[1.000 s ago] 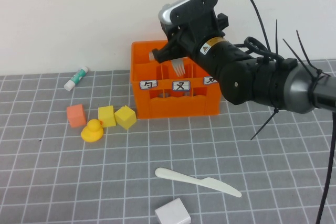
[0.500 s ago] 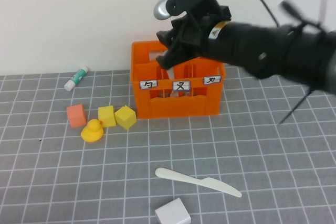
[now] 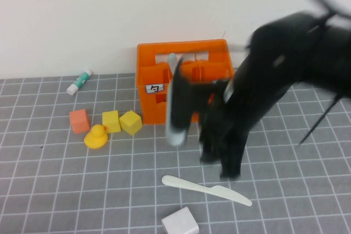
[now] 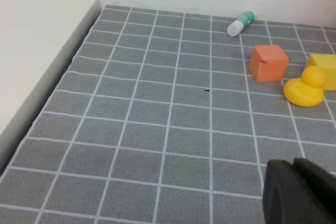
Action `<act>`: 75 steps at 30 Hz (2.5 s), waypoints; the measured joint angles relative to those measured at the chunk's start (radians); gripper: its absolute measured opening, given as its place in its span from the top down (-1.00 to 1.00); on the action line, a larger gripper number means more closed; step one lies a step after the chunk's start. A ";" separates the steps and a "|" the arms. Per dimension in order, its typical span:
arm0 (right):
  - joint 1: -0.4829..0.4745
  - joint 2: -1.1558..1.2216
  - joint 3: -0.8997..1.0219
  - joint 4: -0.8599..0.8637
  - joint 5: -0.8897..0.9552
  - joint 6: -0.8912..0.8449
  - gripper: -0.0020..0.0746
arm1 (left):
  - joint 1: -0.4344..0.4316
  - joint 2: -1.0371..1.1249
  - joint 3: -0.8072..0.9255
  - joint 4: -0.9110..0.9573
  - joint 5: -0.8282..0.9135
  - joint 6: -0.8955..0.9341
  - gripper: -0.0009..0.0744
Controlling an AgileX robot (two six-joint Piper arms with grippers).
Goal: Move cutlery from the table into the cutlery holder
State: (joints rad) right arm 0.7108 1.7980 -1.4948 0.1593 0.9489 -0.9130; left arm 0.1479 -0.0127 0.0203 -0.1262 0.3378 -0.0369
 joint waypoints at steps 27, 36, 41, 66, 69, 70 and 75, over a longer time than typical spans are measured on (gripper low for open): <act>0.112 0.467 -0.283 -0.202 0.001 0.426 -0.27 | 0.000 0.000 0.000 0.000 0.000 0.000 0.98; 0.112 0.581 -0.412 -0.205 0.130 0.428 -0.19 | 0.000 0.000 0.000 0.000 0.000 0.000 0.98; 0.112 0.584 -0.418 -0.205 0.138 0.437 0.11 | 0.000 0.000 0.000 0.000 0.000 0.000 0.98; 0.112 -0.030 0.127 -0.133 -0.326 0.574 0.43 | 0.000 0.000 0.000 0.000 0.000 0.000 0.98; 0.096 -0.145 0.249 -0.133 -0.584 0.611 0.43 | 0.000 0.000 0.000 0.000 0.000 0.000 0.98; 0.085 -0.171 0.279 -0.133 -0.676 0.633 0.43 | 0.000 0.000 0.000 0.000 0.000 0.000 0.98; 0.008 -0.199 0.328 -0.131 -1.020 0.707 0.43 | 0.000 0.000 0.000 0.000 0.000 0.000 0.98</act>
State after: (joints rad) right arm 0.7189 1.5992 -1.1664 0.0280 -0.0712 -0.2065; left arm 0.1479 -0.0127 0.0203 -0.1262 0.3378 -0.0369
